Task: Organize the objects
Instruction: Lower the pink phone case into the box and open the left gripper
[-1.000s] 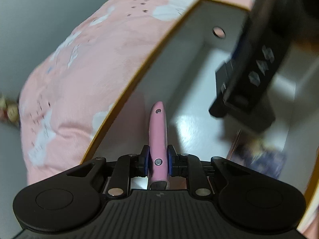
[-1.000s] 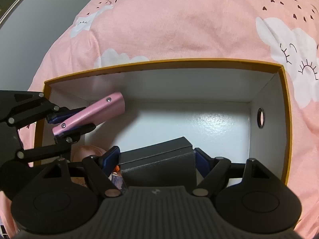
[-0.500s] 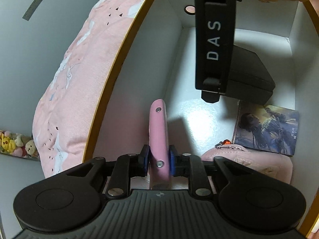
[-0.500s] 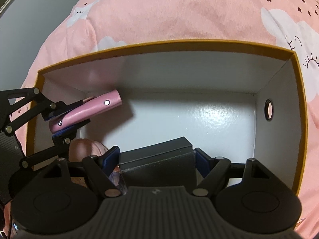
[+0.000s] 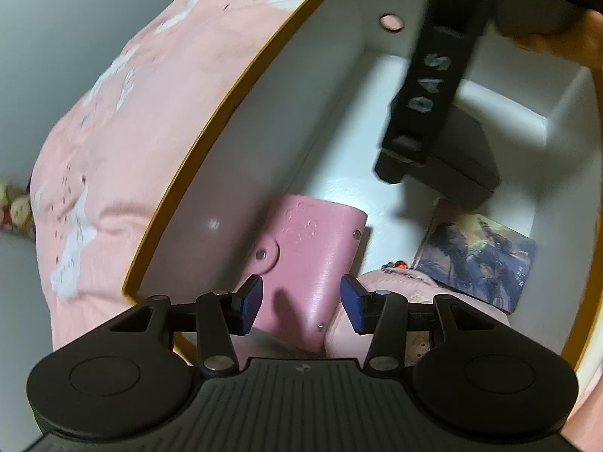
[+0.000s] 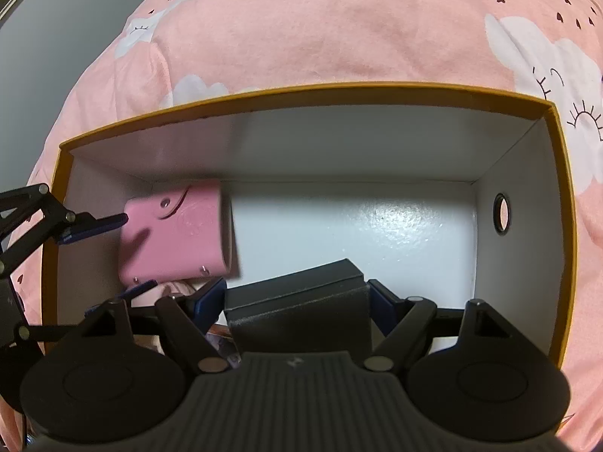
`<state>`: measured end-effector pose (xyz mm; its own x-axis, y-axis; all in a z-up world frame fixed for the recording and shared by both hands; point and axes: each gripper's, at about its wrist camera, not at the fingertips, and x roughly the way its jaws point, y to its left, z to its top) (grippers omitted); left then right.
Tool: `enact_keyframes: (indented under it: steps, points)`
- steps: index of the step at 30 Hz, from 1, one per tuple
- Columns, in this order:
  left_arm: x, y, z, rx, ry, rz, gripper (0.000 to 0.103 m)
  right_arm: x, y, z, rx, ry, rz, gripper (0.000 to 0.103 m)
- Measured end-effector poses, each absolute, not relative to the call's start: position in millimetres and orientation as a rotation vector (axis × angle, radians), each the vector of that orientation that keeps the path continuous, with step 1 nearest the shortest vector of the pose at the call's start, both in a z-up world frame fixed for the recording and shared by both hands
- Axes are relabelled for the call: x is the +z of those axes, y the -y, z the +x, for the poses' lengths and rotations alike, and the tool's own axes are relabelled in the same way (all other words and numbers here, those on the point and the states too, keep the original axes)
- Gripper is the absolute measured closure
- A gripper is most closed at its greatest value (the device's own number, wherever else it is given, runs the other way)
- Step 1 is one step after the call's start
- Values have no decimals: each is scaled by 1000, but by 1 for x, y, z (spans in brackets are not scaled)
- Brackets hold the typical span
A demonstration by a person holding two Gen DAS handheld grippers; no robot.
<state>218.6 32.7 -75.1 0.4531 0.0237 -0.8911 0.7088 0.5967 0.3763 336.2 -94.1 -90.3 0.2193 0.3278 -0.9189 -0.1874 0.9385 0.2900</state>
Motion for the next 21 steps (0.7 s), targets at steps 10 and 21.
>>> enact_keyframes:
  steps: [10,21]
  points:
    - [-76,-38,232,-469,-1050,853,48,-89,96,336,351,-1308,135,23]
    - [-79,-35,232,-484,-1028,810,48,-94,96,357,268,-1302,208,23]
